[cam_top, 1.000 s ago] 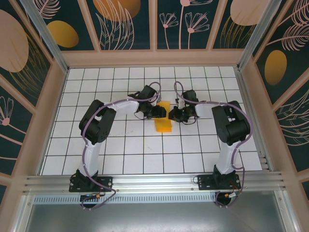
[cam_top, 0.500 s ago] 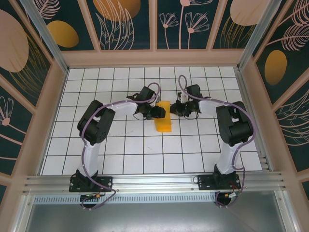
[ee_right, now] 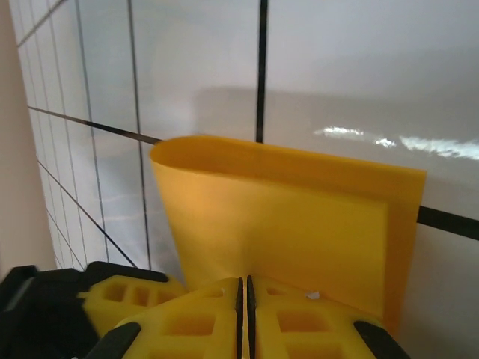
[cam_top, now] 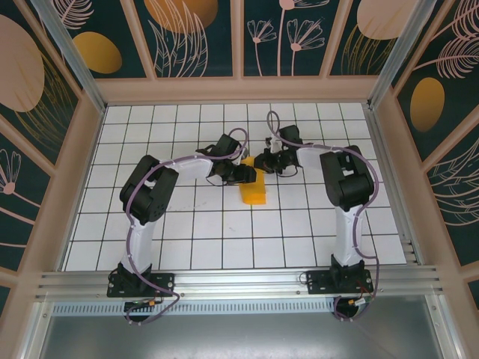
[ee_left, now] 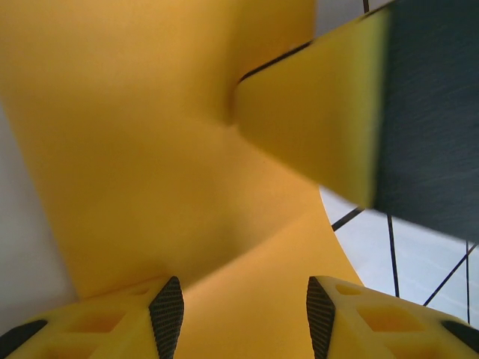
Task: Fold a paper plane with a square sheet of paper (fold left side to right side)
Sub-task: Hold the square sheet of paper at the center of the table, then first fold the square sheet of paper in half at the center of the table.
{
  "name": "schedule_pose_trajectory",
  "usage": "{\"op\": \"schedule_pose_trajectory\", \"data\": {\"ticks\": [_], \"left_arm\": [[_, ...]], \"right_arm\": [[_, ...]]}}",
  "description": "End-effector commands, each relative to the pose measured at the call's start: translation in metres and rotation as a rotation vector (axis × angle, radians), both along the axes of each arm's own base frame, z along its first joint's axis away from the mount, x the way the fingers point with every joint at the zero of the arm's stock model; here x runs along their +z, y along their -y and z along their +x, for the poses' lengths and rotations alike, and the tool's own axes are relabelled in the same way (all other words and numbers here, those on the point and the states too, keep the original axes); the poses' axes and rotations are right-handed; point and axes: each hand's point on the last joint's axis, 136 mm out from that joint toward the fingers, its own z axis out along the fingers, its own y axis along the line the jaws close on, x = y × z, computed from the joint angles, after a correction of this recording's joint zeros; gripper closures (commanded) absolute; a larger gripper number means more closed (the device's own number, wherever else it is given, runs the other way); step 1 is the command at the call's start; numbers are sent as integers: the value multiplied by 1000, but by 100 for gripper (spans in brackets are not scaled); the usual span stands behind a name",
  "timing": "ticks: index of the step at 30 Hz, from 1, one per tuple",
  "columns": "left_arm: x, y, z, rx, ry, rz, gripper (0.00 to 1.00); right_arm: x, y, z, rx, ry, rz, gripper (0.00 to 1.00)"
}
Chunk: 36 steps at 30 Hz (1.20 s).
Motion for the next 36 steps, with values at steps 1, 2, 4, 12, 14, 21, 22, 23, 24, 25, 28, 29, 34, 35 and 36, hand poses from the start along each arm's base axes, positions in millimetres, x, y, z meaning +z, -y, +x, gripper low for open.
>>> {"op": "schedule_pose_trajectory", "data": {"ticks": [1, 2, 4, 12, 14, 21, 22, 23, 24, 25, 28, 29, 34, 35, 36], "left_arm": [[-40, -18, -23, -5, -94, 96, 48], [-40, -18, -22, -6, -91, 95, 48], [-38, -17, -23, -13, -86, 91, 48], [-25, -13, -30, -61, -50, 49, 47], [-22, -12, -34, -78, -46, 32, 47], [-13, -9, -52, -126, -36, -2, 47], [-12, -9, -55, -130, -33, -1, 47], [-12, -9, -57, -135, -31, -1, 47], [-10, -10, -60, -137, -32, -1, 47], [-10, -10, -62, -140, -31, 1, 47], [-7, -10, -68, -153, -24, 1, 47], [-6, -9, -69, -156, -22, 1, 47], [-2, -3, -73, -164, -19, -13, 44], [0, -2, -73, -166, -17, -17, 44], [2, -2, -73, -165, -14, -25, 43]], "right_arm": [[2, -7, 6, 11, 6, 8, 86], [-4, -5, 6, 6, -1, -12, 86], [-13, 0, 4, -1, -15, -50, 86], [-43, 13, -9, -23, -76, -153, 85], [-45, 15, -11, -25, -82, -163, 85], [-51, 17, -16, -35, -100, -176, 86], [-51, 17, -16, -35, -102, -177, 85], [-51, 18, -16, -37, -103, -180, 86], [-51, 18, -17, -36, -104, -181, 85], [-51, 17, -17, -36, -104, -184, 86], [-52, 17, -17, -36, -106, -189, 85], [-52, 18, -18, -37, -107, -190, 85], [-52, 16, -18, -37, -109, -190, 85], [-52, 16, -18, -37, -110, -190, 85], [-52, 16, -19, -35, -111, -191, 85]]}}
